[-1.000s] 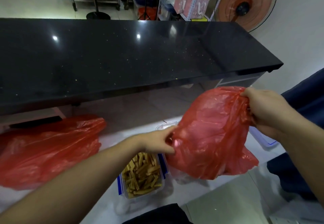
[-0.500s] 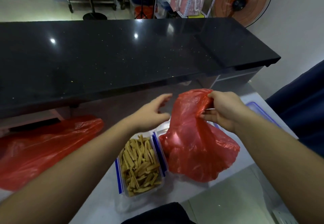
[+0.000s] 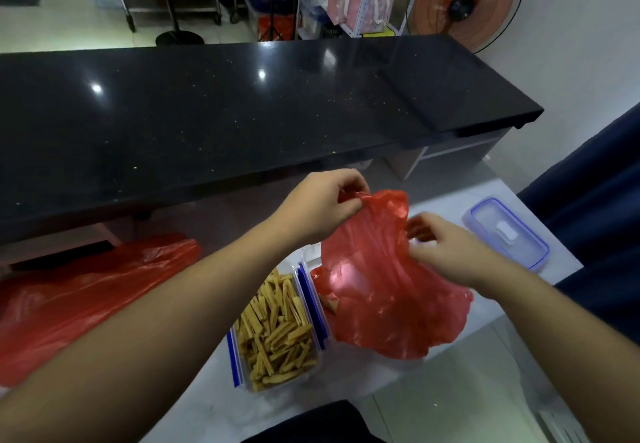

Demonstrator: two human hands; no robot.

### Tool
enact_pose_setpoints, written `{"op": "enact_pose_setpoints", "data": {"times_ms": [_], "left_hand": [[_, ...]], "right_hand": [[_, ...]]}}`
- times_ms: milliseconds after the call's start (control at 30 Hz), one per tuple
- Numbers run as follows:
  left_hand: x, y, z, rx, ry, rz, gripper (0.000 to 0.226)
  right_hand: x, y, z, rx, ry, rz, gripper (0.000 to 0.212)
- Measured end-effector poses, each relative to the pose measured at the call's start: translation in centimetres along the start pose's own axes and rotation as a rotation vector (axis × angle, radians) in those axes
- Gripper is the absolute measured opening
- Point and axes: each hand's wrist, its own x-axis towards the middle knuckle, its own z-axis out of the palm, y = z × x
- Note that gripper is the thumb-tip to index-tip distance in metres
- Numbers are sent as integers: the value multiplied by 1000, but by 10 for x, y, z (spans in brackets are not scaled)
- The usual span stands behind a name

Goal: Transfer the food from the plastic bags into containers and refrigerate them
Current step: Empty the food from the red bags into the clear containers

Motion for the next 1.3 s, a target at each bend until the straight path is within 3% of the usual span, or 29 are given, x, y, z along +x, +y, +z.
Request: {"op": "enact_pose_setpoints", "data": {"times_ms": [67,133,200,267,367,433,800,1167,1300], "left_hand": [[1,-2,-3,-16,22,-7,8],[2,-2,-6,-28,47,-32,9],[4,-2,-10,-33,78,-58,9],[5,-3,-14,-53,102,-75,10],[5,-5,-18,-75,119,-96,9],[4,-7,-20,-93,138,-105,7],[-7,-14,-40,-174,186,-199,5],[-2,-10,-55,-277,256,-245,5],[2,3,-58,-387,275,-227,3]], "right_hand": [[-7,27,-4,-201,-141,64,59],[-15,46,-8,-231,-246,131,72],[-21,60,-9,-268,-294,155,71],[-24,75,-6,-404,-218,119,60],[-25,83,-5,-379,-50,99,18],[-28,74,-11,-322,-33,95,6],[-35,-14,-40,129,12,19,16],[-35,-73,-59,115,73,-181,24],[-38,-79,-67,261,149,-237,31]]}}
